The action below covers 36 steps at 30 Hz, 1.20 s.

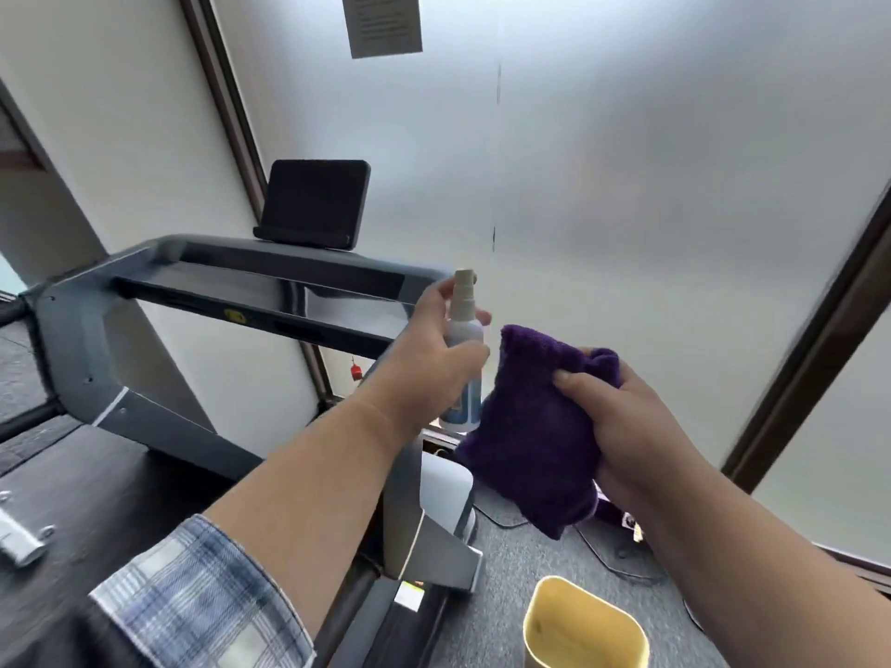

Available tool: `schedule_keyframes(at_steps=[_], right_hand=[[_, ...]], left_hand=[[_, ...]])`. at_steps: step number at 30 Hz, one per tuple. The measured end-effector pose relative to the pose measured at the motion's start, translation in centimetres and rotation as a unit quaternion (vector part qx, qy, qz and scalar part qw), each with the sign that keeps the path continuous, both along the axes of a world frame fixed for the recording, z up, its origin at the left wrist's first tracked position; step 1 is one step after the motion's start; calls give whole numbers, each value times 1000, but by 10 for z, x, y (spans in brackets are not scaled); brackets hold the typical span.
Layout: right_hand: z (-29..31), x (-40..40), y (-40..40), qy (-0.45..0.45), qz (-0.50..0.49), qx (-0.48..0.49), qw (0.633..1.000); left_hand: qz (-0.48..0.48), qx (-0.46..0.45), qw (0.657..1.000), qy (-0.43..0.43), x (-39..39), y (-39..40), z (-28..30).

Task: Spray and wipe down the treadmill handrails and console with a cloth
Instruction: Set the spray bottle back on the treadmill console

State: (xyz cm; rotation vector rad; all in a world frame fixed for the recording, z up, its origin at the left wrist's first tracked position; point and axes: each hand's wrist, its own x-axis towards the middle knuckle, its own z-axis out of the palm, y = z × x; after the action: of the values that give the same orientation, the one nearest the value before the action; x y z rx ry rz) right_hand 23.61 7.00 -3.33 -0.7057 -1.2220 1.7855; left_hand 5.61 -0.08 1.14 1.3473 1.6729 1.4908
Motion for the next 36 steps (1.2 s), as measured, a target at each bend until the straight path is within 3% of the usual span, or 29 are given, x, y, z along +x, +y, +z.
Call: schedule_keyframes(at_steps=[6, 12, 21, 33, 35, 36], right_hand=[[14, -24, 27, -6, 46, -16, 999], [34, -65, 48, -6, 53, 16, 998], [11, -52, 50, -18, 45, -9, 999], [1, -42, 42, -28, 8, -8, 1000], [1, -42, 42, -25, 0, -13, 1000], [1, -41, 42, -23, -8, -14, 1000]], left_hand=[[133, 14, 986, 98, -71, 49, 19], [258, 72, 961, 63, -126, 101, -8], [277, 3, 958, 72, -184, 141, -58], [228, -37, 972, 35, -176, 136, -66], [274, -49, 960, 41, -166, 125, -54], [301, -7, 952, 56, -156, 118, -46]])
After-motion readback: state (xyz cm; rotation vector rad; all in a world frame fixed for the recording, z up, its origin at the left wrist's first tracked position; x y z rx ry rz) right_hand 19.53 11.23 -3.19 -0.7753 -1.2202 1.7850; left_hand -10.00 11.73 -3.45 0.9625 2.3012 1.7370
